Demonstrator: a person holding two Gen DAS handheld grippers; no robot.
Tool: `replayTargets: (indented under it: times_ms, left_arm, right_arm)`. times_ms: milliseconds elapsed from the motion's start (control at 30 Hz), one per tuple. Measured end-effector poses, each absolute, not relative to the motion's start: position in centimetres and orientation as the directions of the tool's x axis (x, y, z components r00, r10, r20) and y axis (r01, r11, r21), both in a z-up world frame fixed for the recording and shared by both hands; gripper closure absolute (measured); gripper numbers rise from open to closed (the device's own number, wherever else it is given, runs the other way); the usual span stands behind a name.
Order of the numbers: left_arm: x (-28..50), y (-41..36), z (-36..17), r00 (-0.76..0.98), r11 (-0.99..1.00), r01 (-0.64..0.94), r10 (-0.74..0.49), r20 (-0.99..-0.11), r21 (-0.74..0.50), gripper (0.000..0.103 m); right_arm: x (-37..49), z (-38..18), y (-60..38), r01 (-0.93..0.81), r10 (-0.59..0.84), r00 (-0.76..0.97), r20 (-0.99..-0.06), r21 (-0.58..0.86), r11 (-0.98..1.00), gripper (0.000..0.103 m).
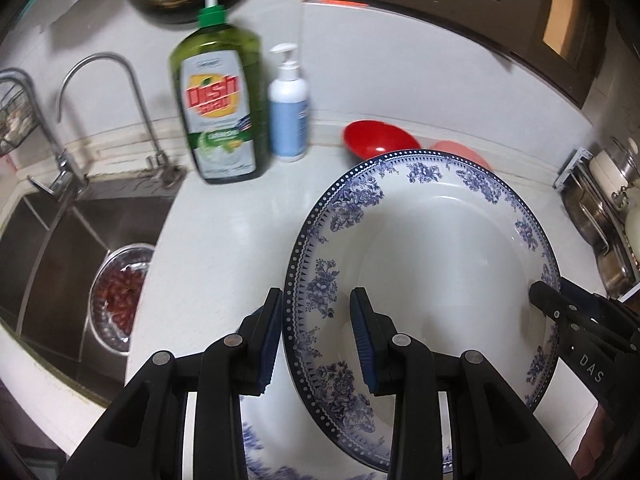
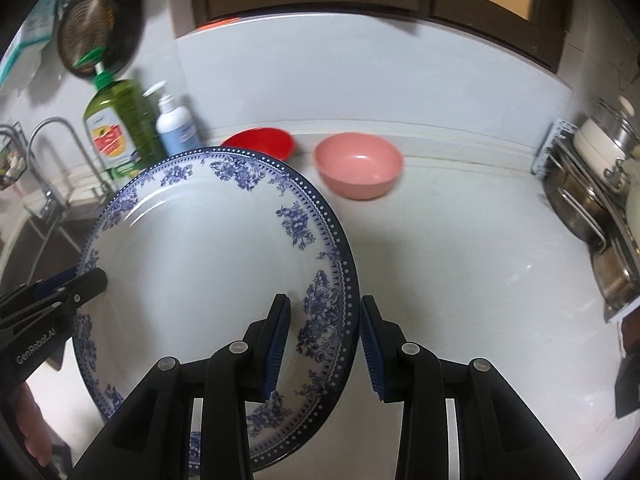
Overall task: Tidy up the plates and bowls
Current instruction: 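Lower the small plate onto the stacked plates and open both tools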
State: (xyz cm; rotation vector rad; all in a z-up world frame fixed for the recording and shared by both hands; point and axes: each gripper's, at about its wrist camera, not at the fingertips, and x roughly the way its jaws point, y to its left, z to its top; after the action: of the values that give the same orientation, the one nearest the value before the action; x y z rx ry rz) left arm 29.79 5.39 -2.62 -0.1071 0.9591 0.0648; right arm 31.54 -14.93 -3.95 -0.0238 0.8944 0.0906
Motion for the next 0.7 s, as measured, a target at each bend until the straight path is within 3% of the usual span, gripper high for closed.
replayTargets:
  times_ms: [700]
  left_arm:
    - [26.0, 11.2, -6.4, 0.465, 0.974, -0.222, 0.076, -0.882, -0.033, 0.069]
  right_arm:
    - [30.5, -7.8, -7.0, -0.229, 0.155, 0.509, -0.846, 0.041, 0.973, 0.067]
